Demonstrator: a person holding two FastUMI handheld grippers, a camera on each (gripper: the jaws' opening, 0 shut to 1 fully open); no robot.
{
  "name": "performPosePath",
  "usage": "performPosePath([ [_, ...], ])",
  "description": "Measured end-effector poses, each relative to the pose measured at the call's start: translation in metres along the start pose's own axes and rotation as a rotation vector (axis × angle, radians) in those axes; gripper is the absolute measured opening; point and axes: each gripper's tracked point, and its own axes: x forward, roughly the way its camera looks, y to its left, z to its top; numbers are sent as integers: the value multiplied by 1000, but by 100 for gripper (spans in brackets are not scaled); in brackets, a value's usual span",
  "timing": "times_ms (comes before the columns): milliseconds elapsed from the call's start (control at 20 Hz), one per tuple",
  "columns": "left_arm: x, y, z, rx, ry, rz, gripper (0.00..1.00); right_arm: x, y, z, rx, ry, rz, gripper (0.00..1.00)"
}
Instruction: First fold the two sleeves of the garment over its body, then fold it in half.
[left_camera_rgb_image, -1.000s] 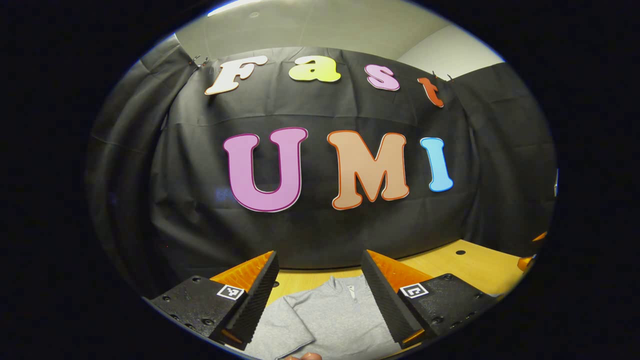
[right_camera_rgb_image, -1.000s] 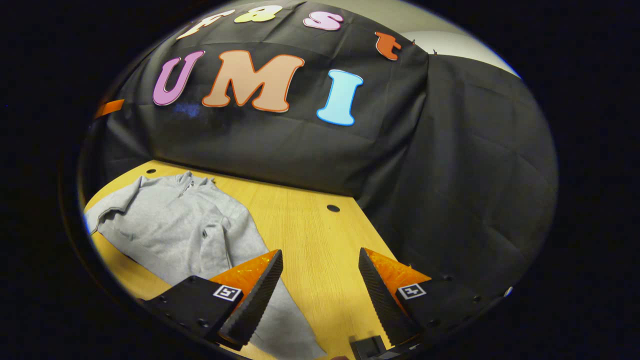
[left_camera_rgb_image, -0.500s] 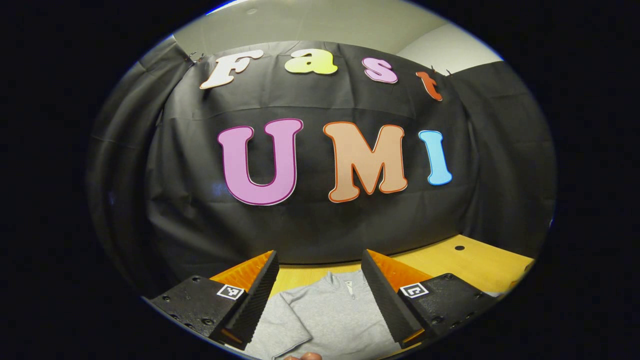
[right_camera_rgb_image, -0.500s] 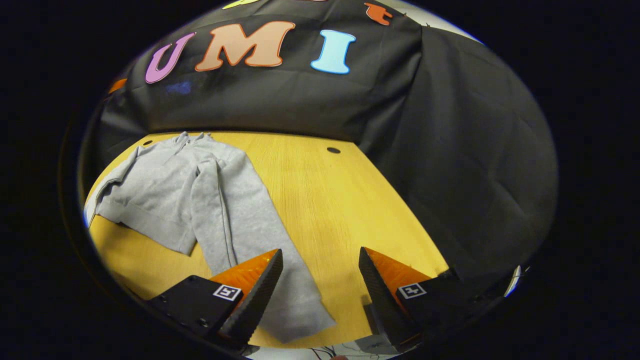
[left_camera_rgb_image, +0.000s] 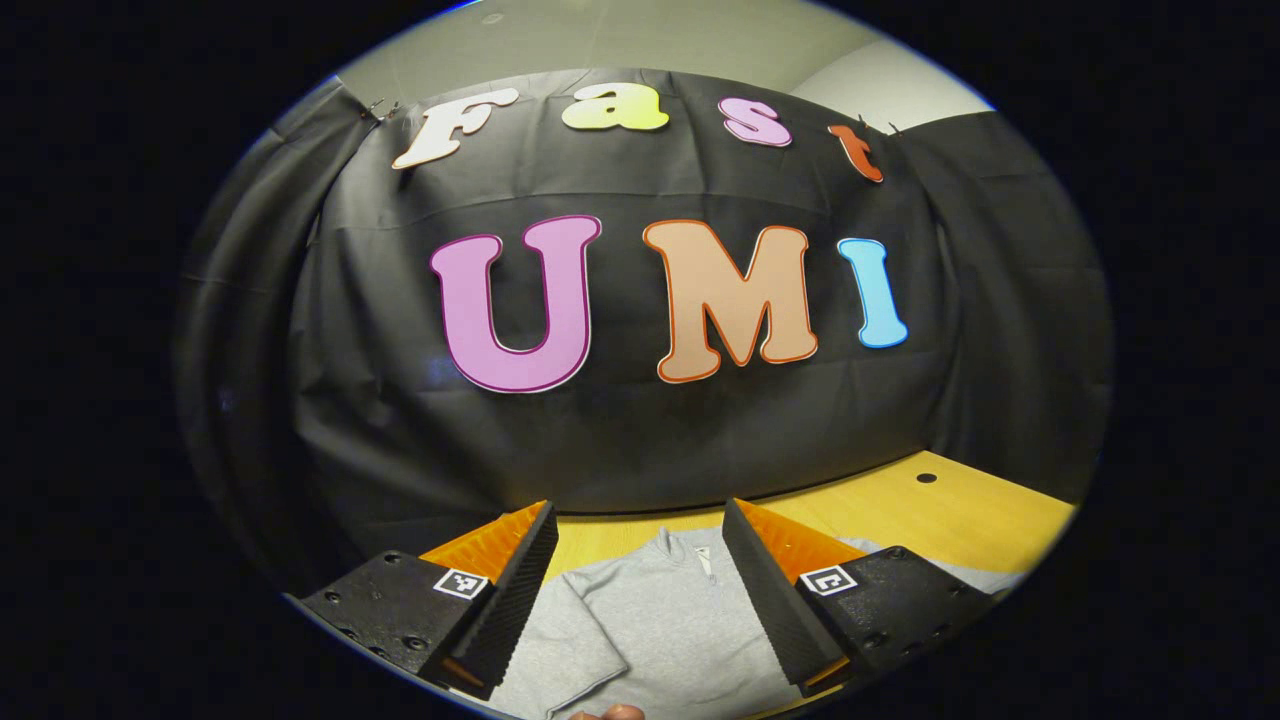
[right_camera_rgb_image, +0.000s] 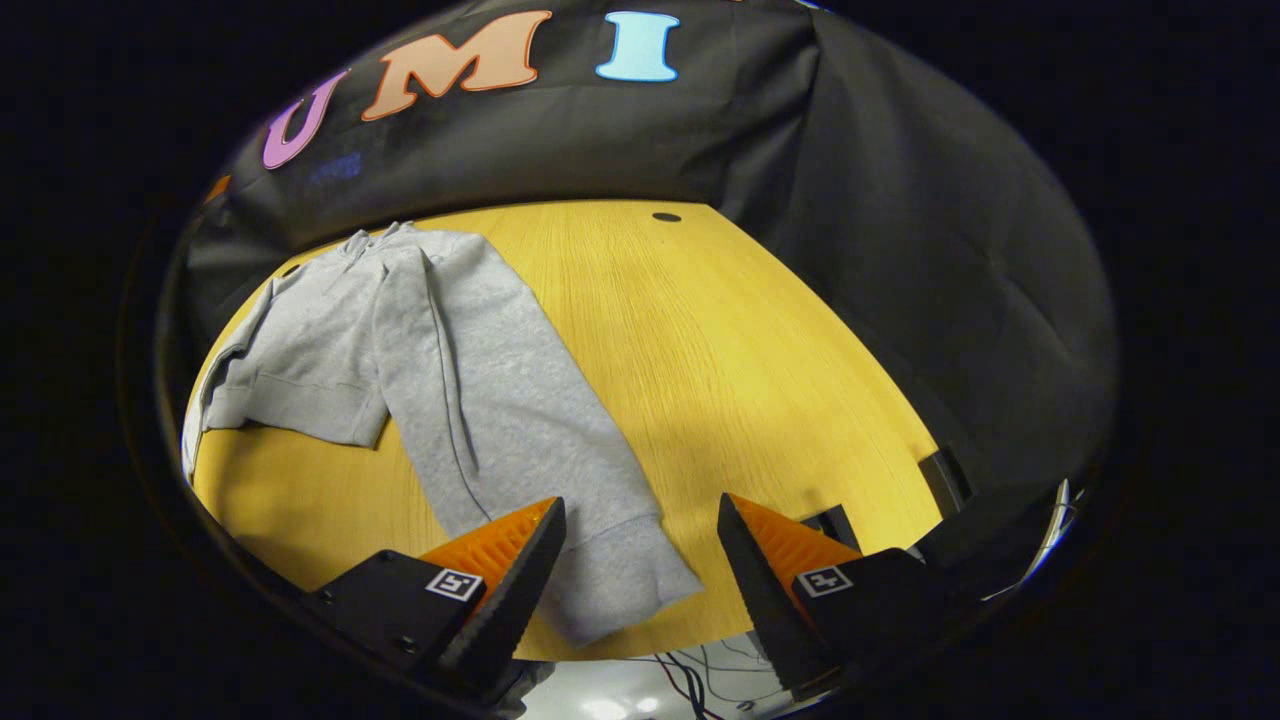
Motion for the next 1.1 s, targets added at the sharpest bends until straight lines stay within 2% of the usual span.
performPosePath([
  [150, 2, -3, -6, 7, 12, -3, 97, 8, 5, -13, 21, 42, 16, 97],
  [250, 2, -3, -7, 18, 16, -3, 97, 9, 11, -16, 46, 59, 31, 92],
  [350, 1, -1, -8, 20, 16, -1, 100, 12, 20, -18, 85, 70, 48, 74],
  [400, 2, 0, -8, 21, 18, 4, 97, 13, 24, -18, 97, 75, 63, 59],
  [550, 0, 7, -11, 20, 25, 16, 97, 14, 29, -13, 133, 94, 55, 14],
  [650, 0, 13, -10, 23, 22, 31, 97, 14, 35, -11, 197, 115, 69, 7],
  [700, 0, 17, -9, 23, 20, 40, 97, 13, 37, -9, 239, 116, 75, 12],
  [950, -4, 25, -6, 14, 11, 61, 96, 12, 37, 32, 344, 59, 95, 12],
  [1000, -5, 26, -6, 13, 11, 65, 100, 12, 37, 44, 370, 43, 102, 12],
  [1100, -7, 29, -6, 7, 10, 76, 100, 12, 44, 72, 425, 3, 135, 11],
])
